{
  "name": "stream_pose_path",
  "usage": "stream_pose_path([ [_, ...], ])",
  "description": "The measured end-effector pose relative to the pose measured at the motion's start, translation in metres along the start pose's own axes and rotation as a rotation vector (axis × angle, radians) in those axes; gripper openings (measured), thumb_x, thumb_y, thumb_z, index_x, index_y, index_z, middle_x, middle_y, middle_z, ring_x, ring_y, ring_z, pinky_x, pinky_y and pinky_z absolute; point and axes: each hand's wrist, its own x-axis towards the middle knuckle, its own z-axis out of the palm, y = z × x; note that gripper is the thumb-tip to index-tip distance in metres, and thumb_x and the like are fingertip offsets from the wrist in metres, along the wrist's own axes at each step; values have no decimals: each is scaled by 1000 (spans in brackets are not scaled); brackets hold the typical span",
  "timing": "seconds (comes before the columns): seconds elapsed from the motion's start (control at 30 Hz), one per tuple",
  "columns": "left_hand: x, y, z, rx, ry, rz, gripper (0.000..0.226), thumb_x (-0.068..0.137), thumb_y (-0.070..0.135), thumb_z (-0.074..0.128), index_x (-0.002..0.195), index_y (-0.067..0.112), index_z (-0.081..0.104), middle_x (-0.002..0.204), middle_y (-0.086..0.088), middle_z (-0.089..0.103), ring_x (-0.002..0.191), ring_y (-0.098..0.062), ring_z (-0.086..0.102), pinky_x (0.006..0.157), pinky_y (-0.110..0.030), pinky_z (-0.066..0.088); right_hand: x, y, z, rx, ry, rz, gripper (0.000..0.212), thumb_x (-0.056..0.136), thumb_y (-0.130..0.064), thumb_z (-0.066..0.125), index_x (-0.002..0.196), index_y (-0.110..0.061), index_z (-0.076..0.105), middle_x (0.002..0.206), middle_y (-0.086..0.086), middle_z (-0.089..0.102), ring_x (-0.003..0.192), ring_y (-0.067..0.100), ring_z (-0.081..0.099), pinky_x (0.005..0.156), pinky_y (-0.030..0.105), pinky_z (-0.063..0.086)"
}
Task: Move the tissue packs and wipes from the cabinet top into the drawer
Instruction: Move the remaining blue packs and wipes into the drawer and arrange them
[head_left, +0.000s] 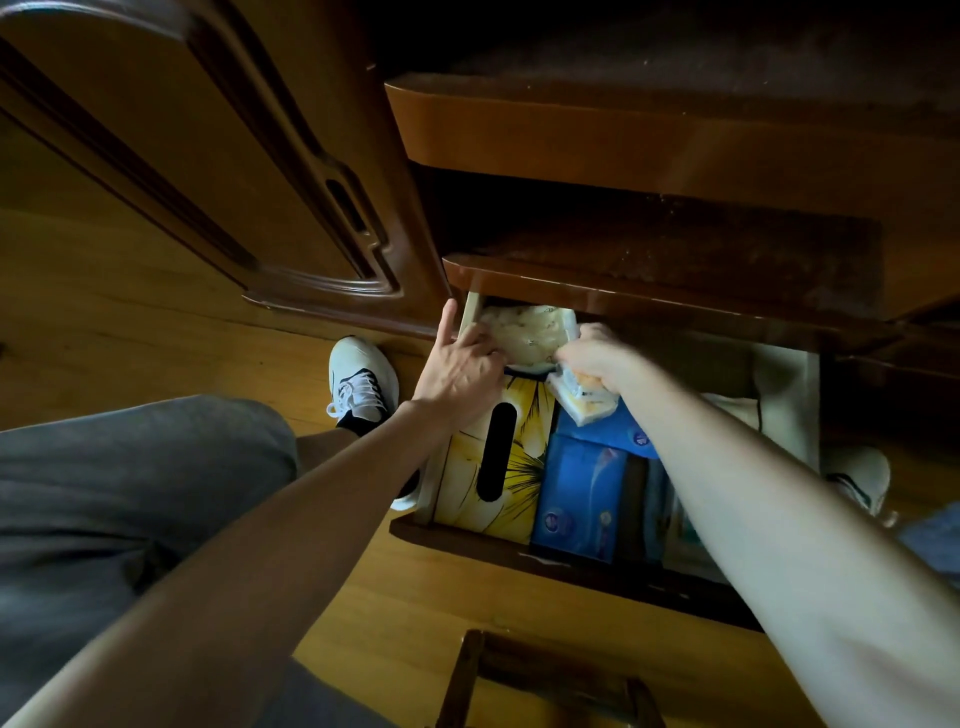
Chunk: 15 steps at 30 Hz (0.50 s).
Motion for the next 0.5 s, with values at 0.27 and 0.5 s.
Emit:
stream_pose_path([
  [0.27, 10, 11, -6, 124, -110, -59, 39, 103, 37, 35, 118, 27, 70, 125, 4, 66, 144, -27, 32, 116, -70, -10, 0, 13, 1, 132, 170, -39, 74, 89, -49, 59, 155, -22, 37, 147, 9, 49, 122, 32, 56, 91, 41, 55],
  [0.5, 12, 14, -6, 142, -94, -92, 34, 99, 31, 44, 117, 19, 70, 127, -4, 68, 148, -27, 27, 117, -69, -11, 11, 2, -5, 12, 8, -86, 64, 100, -25, 45, 161, -29, 27, 165, 5, 31, 141, 34, 41, 113, 49, 41],
])
